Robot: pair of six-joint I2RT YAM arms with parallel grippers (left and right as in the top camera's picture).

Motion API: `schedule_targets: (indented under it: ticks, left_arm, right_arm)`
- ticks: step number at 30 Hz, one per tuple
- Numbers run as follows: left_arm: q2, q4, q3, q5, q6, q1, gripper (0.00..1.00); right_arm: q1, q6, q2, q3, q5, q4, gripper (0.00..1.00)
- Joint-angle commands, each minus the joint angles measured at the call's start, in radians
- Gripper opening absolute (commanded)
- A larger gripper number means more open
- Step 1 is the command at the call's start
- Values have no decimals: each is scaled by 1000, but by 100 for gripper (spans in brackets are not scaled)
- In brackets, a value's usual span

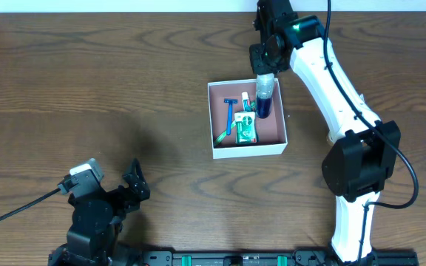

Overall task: Pack container
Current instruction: 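Lower the pump bottle into the box and open the right gripper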

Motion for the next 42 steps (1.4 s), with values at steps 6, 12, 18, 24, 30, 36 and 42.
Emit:
schedule_targets:
  ticks: [6, 12, 18, 24, 30, 36, 42]
  left_arm:
    - [-6, 2, 0, -9, -8, 4, 98]
    - [-6, 2, 0, -9, -9, 4, 98]
    - [-6, 2, 0, -9, -8, 4, 98]
    - [-6, 2, 0, -9, -8, 4, 98]
    - [-6, 2, 0, -9, -8, 4, 98]
    - [-6, 2, 0, -9, -8, 4, 98]
    - [-6, 2, 0, -9, -9, 4, 98]
  right_arm:
    - [7, 16, 1, -2, 8, 10, 31]
    - [7, 6, 1, -2, 8, 6, 31]
    - [7, -10, 1, -2, 15, -5, 31]
    - [6, -21, 1, -2, 15, -12, 40]
    - [6, -22, 1, -2, 15, -13, 56]
    - [-1, -22, -12, 13, 15, -25, 59]
    - [-25, -21, -127, 107, 16, -108, 61]
